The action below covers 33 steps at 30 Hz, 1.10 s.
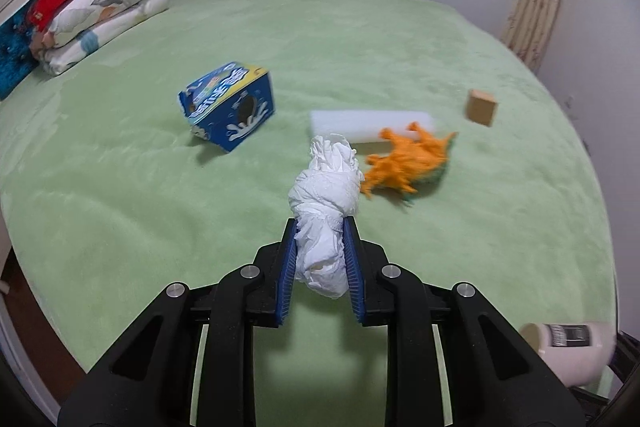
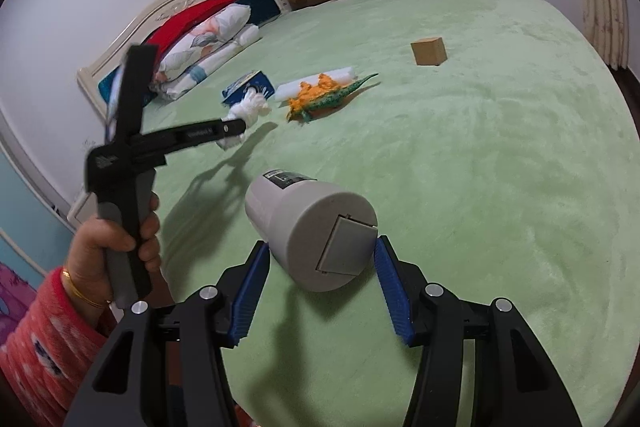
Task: Collect trash
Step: 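Grasp the white tissue with the left tool while the right tool holds the cylinder, then lower the tissue and cylinder into the orange bucket and open both tools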
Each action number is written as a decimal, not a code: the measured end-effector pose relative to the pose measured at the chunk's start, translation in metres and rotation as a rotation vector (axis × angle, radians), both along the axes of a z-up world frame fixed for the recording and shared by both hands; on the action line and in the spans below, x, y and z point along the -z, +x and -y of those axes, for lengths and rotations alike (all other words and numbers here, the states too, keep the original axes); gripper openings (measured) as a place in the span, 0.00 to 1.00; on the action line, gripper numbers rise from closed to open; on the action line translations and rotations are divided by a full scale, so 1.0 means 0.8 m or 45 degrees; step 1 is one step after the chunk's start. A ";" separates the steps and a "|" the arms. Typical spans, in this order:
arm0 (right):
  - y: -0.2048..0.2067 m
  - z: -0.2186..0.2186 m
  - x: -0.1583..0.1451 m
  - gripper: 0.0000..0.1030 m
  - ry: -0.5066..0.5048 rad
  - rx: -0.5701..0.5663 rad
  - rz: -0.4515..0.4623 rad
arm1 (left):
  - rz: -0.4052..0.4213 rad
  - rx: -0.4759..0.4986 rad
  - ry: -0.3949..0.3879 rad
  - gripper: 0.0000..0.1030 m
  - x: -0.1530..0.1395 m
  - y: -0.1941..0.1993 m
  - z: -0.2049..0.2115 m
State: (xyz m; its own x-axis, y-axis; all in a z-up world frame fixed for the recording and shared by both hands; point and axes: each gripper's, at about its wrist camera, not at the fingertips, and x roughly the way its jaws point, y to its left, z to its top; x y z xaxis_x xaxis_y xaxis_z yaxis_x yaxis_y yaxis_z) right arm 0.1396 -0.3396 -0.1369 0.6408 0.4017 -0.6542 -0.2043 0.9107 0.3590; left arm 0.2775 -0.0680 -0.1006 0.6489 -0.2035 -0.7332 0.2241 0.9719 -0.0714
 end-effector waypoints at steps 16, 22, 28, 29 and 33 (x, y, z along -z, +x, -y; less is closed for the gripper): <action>0.030 -0.013 0.013 0.63 -0.026 -0.058 -0.012 | 0.003 0.071 -0.032 0.22 -0.017 -0.037 0.000; 0.020 -0.015 0.007 0.59 -0.016 -0.058 -0.003 | 0.015 0.080 -0.011 0.22 -0.025 -0.059 -0.007; -0.016 -0.025 -0.016 0.55 -0.053 -0.098 0.043 | 0.039 0.112 -0.005 0.22 -0.040 -0.109 -0.020; -0.025 -0.026 -0.021 0.55 -0.060 -0.106 0.052 | 0.040 0.122 -0.005 0.22 -0.042 -0.123 -0.024; -0.057 -0.031 -0.035 0.55 -0.086 -0.132 0.067 | 0.060 0.165 0.008 0.22 -0.047 -0.185 -0.039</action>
State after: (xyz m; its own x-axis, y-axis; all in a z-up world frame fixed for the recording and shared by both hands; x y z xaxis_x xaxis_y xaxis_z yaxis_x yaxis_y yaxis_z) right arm 0.0941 -0.3149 -0.1086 0.6321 0.4240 -0.6486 -0.3158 0.9053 0.2840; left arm 0.1298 -0.0364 -0.0631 0.6511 -0.2837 -0.7040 0.3511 0.9349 -0.0520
